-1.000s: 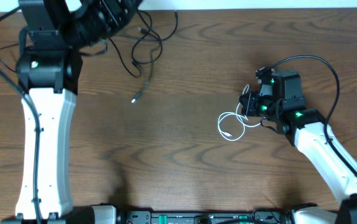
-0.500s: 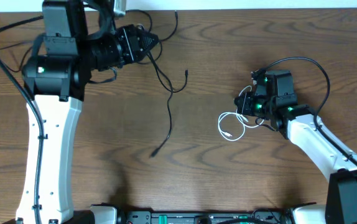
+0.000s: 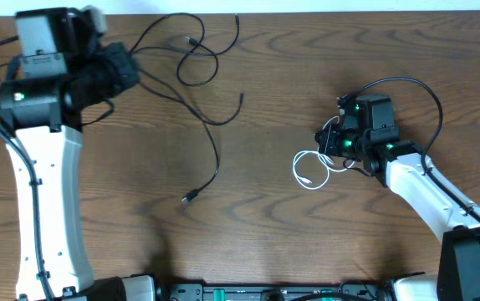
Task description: Untangle cables
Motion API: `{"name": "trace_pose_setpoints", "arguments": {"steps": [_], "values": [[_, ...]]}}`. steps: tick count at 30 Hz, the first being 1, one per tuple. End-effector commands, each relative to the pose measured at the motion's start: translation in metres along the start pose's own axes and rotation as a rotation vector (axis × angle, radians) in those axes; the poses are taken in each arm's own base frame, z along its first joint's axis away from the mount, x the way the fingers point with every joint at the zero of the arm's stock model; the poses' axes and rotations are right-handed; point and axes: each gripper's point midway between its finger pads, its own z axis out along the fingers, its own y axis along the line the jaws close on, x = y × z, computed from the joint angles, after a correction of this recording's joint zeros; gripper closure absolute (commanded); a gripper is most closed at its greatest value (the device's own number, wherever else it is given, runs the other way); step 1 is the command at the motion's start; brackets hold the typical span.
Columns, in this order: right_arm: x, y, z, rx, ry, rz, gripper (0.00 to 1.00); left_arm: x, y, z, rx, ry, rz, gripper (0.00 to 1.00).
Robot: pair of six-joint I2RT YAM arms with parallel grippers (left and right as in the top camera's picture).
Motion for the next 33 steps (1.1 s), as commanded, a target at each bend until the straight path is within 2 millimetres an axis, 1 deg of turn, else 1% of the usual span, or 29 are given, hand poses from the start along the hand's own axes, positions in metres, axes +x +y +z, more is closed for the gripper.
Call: {"name": "trace_pose_setpoints", "arguments": {"steps": [1, 4, 6, 7, 8, 10, 11, 13, 14, 16, 17, 18, 22, 23, 25, 30, 33], "values": [[0.000, -0.002, 0.001, 0.003, 0.004, 0.020, 0.99, -0.015, 0.061, 0.005, -0.191, -0.035, -0.056, 0.93], [0.000, -0.002, 0.001, 0.003, 0.005, 0.021, 0.99, -0.022, 0.100, 0.011, -0.301, -0.042, -0.104, 0.93], [0.001, -0.003, 0.001, 0.005, 0.008, 0.030, 0.99, -0.028, 0.122, 0.017, -0.369, -0.051, -0.124, 0.92], [0.001, -0.003, 0.001, 0.005, 0.009, 0.037, 0.99, -0.033, 0.141, 0.024, -0.426, -0.059, -0.138, 0.93], [0.001, -0.003, 0.001, 0.005, 0.009, 0.038, 0.99, -0.034, 0.151, 0.027, -0.452, -0.060, -0.146, 0.92], [0.001, -0.003, 0.001, 0.005, 0.009, 0.037, 0.99, -0.038, 0.177, 0.036, -0.527, -0.063, -0.167, 0.92], [0.001, -0.003, 0.001, 0.005, 0.009, 0.037, 0.99, -0.039, 0.187, 0.038, -0.556, -0.063, -0.173, 0.93], [0.001, -0.004, 0.001, 0.011, 0.009, 0.037, 0.99, -0.039, 0.220, 0.044, -0.651, -0.058, -0.199, 0.93], [0.001, -0.006, 0.001, 0.021, 0.007, 0.038, 0.99, -0.040, 0.237, 0.048, -0.694, -0.059, -0.213, 0.93], [0.000, -0.012, 0.001, 0.055, -0.004, 0.040, 0.99, -0.042, 0.262, 0.053, -0.741, -0.068, -0.236, 0.93], [-0.001, -0.015, 0.001, 0.074, -0.013, 0.040, 0.99, -0.043, 0.278, 0.057, -0.762, -0.076, -0.254, 0.93], [-0.001, -0.017, 0.001, 0.084, -0.016, 0.040, 0.99, -0.044, 0.287, 0.059, -0.775, -0.079, -0.263, 0.93], [0.000, -0.029, 0.001, 0.142, -0.029, 0.044, 0.99, -0.047, 0.342, 0.069, -0.820, -0.118, -0.326, 0.93], [0.001, -0.031, 0.001, 0.149, -0.029, 0.045, 0.99, -0.048, 0.351, 0.070, -0.827, -0.124, -0.331, 0.93], [0.005, -0.037, 0.002, 0.174, -0.028, 0.048, 0.99, -0.046, 0.375, 0.073, -0.845, -0.139, -0.360, 0.93], [0.012, -0.055, 0.002, 0.251, -0.033, 0.053, 0.99, -0.036, 0.415, 0.077, -0.881, -0.142, -0.407, 0.93], [0.017, -0.063, 0.002, 0.280, -0.035, 0.055, 0.99, -0.030, 0.446, 0.075, -0.939, -0.154, -0.425, 0.93]]}}
